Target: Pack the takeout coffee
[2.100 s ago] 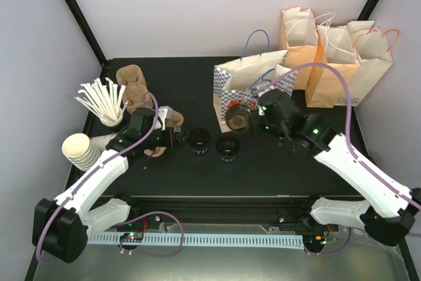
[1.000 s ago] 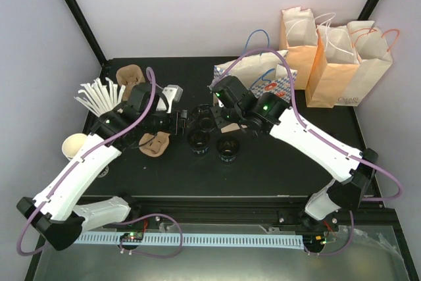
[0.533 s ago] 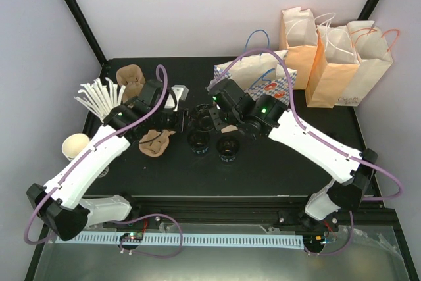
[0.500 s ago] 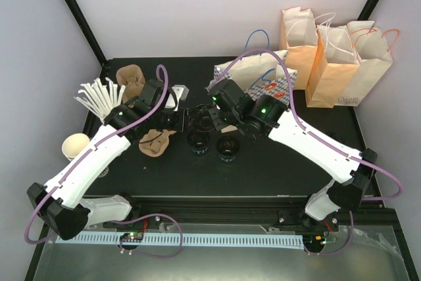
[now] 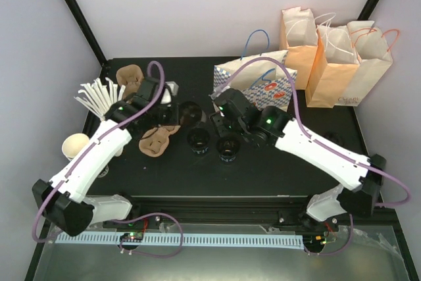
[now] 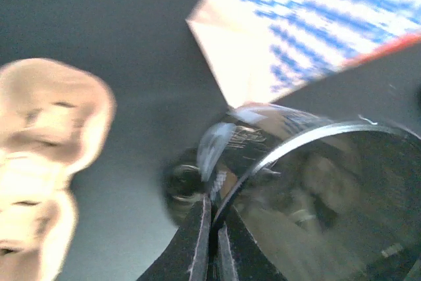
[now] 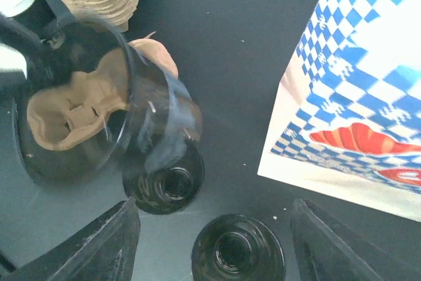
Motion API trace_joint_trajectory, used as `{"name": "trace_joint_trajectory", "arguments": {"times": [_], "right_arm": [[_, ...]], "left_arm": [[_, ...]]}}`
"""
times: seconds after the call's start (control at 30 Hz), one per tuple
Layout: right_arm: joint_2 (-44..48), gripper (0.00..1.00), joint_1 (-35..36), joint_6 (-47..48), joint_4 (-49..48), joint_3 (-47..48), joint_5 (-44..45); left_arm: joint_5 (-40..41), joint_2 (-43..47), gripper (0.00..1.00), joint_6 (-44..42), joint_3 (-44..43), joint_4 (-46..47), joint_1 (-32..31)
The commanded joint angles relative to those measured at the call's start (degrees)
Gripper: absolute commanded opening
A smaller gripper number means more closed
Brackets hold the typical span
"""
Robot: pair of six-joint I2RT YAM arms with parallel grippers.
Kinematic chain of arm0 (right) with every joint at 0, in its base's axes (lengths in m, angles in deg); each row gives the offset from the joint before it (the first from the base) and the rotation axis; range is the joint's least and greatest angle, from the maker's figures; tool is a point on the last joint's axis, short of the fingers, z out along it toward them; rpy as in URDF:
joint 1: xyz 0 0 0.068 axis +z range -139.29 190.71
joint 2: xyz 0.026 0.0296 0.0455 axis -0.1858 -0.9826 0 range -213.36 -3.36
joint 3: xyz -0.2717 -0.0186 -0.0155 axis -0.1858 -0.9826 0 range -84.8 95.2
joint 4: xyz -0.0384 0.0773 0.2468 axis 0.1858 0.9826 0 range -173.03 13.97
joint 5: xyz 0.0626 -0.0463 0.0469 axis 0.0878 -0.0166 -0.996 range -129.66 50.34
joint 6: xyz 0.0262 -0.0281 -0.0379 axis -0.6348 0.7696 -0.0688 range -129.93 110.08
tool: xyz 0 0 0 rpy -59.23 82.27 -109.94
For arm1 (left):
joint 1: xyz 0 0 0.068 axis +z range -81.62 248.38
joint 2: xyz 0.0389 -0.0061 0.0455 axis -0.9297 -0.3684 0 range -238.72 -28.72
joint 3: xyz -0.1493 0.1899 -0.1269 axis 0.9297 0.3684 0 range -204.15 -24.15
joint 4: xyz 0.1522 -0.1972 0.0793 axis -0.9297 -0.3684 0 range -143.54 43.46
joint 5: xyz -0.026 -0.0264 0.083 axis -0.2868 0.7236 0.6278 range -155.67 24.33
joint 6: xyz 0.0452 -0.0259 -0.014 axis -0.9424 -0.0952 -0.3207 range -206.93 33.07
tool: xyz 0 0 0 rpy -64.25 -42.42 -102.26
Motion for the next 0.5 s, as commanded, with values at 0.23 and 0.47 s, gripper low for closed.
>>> {"name": "trace_joint_trajectory", "arguments": {"times": [0.23,0.47], "right_arm": [[13.35,0.71,-0.12,2.01,-14.26,-13.27,-2.28],[17.17,0.70,-0.52,2.57,-17.20,-17.69,-2.06]], "left_arm": [[6.93,18.04,0.01,9.62,18.69,2.67,25.38],[15.63,25.67,0.02,20.97,25.86,0.02,31.45]]}}
